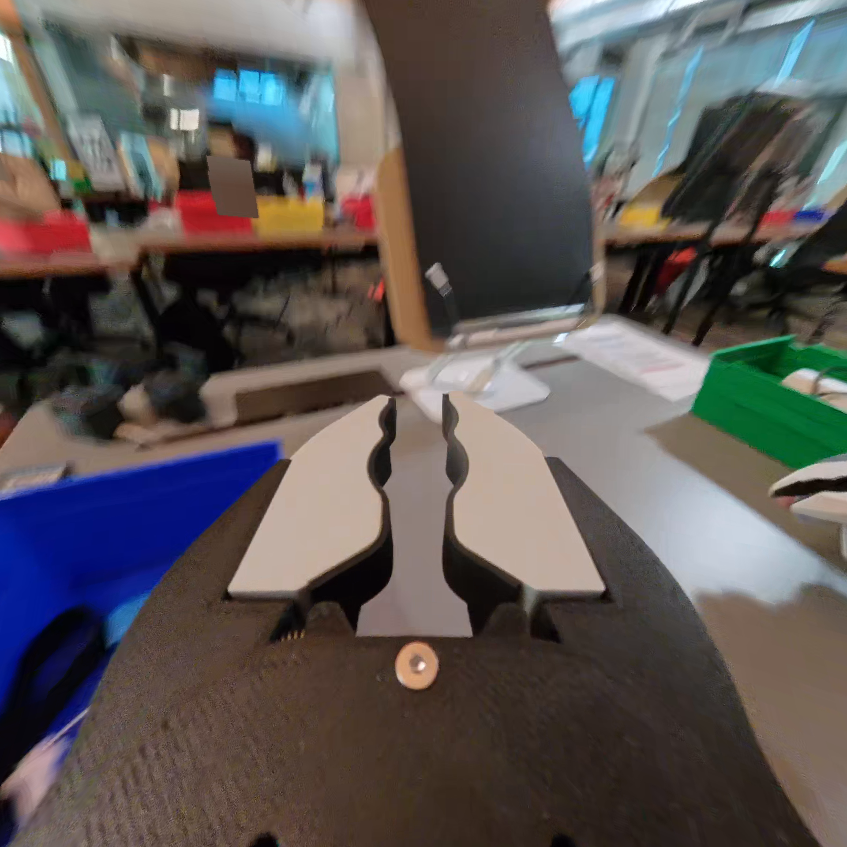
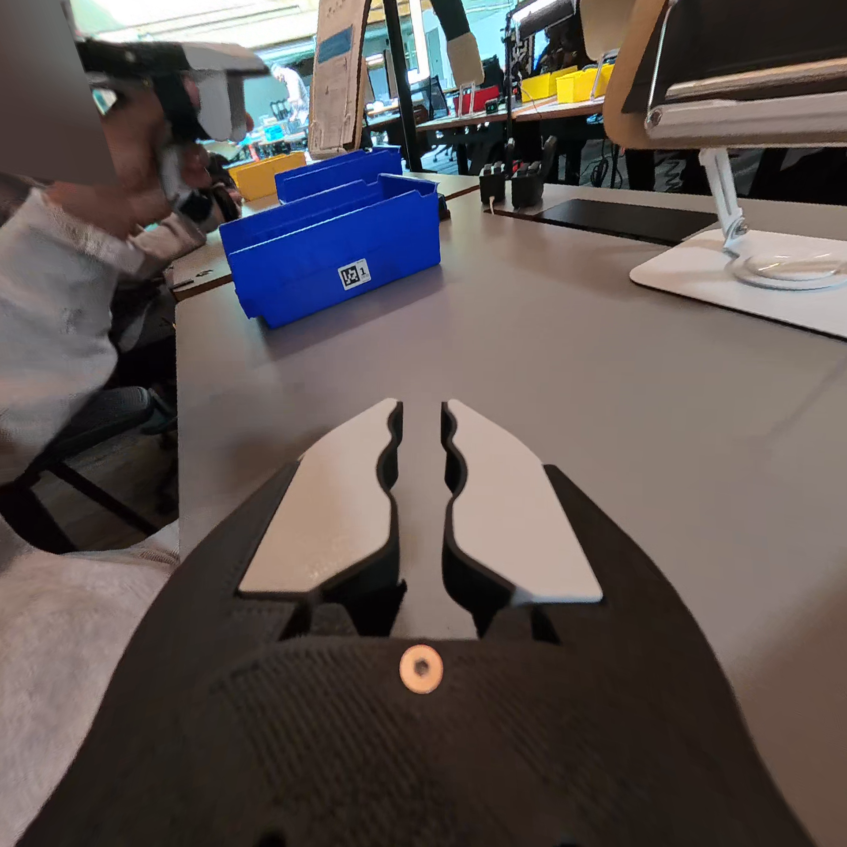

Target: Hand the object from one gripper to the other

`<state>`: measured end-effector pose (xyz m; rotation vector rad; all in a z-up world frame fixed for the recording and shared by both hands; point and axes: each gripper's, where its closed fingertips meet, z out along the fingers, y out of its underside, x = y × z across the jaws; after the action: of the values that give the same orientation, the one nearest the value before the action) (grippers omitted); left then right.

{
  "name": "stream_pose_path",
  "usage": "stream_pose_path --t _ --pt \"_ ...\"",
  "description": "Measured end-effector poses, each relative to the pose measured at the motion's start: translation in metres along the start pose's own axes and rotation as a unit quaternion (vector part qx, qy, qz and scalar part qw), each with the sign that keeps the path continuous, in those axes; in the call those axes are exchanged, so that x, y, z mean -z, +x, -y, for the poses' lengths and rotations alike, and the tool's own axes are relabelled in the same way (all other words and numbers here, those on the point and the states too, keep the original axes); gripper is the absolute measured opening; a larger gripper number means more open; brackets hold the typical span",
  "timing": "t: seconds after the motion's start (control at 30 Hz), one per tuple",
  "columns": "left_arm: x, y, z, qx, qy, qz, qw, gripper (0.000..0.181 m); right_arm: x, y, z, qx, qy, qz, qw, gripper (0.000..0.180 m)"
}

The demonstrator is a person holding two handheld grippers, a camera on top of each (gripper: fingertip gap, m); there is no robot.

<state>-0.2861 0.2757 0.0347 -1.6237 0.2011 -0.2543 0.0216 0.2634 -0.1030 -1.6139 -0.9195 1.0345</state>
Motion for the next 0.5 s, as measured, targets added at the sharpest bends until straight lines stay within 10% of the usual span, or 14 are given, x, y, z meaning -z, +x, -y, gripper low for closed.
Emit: stream_pose_path --t 0.27,0.5 --pt "0.038 -0.145 -0.148 0.094 -0.462 0.015 0.882 0.034 -0.009 -0.006 -0.014 0.001 -0.028 0.019 0.999 0.015" --pt "0.030 -0.164 -0.204 0.044 -0.559 0.007 0.828 0.044 -0.012 0.002 -0.017 0.006 -0.035 -0.003 0.999 0.014"
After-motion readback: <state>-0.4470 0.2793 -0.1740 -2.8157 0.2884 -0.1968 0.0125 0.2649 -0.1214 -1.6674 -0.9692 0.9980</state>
